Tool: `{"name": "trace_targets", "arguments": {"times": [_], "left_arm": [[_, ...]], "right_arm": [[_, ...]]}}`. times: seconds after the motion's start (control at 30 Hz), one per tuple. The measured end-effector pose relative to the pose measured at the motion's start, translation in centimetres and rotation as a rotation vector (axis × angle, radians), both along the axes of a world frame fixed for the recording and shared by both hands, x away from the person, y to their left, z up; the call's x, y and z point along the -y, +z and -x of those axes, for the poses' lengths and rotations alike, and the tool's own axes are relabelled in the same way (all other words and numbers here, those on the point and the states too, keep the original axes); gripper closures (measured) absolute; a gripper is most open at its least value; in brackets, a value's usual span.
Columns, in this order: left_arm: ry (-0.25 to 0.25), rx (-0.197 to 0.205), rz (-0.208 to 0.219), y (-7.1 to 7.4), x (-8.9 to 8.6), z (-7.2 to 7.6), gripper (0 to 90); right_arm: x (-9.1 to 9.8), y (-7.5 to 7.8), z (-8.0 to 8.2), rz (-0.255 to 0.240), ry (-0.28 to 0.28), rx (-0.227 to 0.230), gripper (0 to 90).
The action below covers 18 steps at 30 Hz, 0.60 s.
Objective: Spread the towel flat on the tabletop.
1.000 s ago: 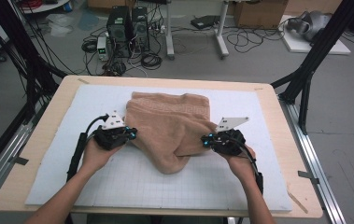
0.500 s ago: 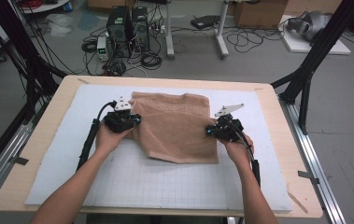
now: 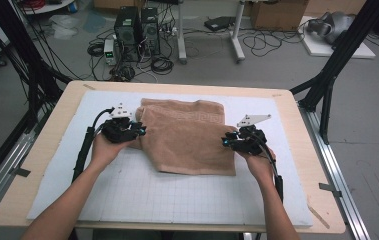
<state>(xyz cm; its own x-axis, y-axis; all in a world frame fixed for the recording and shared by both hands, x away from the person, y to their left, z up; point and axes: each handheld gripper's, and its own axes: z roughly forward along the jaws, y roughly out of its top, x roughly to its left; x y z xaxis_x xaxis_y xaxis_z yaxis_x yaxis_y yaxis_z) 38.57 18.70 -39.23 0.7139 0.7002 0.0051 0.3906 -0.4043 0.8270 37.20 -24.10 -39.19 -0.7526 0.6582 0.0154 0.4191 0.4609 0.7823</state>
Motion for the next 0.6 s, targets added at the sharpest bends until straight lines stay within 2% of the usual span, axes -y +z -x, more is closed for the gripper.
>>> {"name": "trace_targets", "arguments": {"times": [0.07, 0.17, 0.27, 0.33, 0.4, 0.5, 0.6], "left_arm": [[-0.02, -0.007, -0.017, -0.5, 0.1, 0.5, 70.5], [-0.052, -0.026, -0.048, -1.6, 1.0, 0.5, 68.5], [-0.07, -0.04, -0.089, -2.9, 2.6, 0.0, 63.9], [-0.071, -0.045, -0.113, -3.9, 3.6, -0.4, 64.1], [-0.07, -0.029, -0.122, -4.3, 4.3, -0.5, 71.9], [-0.072, -0.025, -0.125, -4.0, 4.4, -0.5, 87.9], [-0.069, -0.024, -0.102, -3.1, 3.7, -0.1, 88.7]], "right_arm": [[0.0, 0.2, 0.7, 0.0, 0.012, 0.019, 69.1], [-0.5, -0.3, 1.0, 0.011, 0.039, 0.01, 67.4], [-1.4, -1.4, 0.4, 0.04, 0.045, -0.013, 63.5], [-2.0, -2.2, -0.2, 0.069, 0.043, -0.029, 63.2], [-2.7, -3.1, -0.7, 0.1, 0.035, -0.045, 64.9], [-3.0, -3.6, -1.1, 0.1, 0.028, -0.036, 75.6], [-2.7, -3.4, -1.1, 0.086, 0.035, -0.043, 81.1]]}}
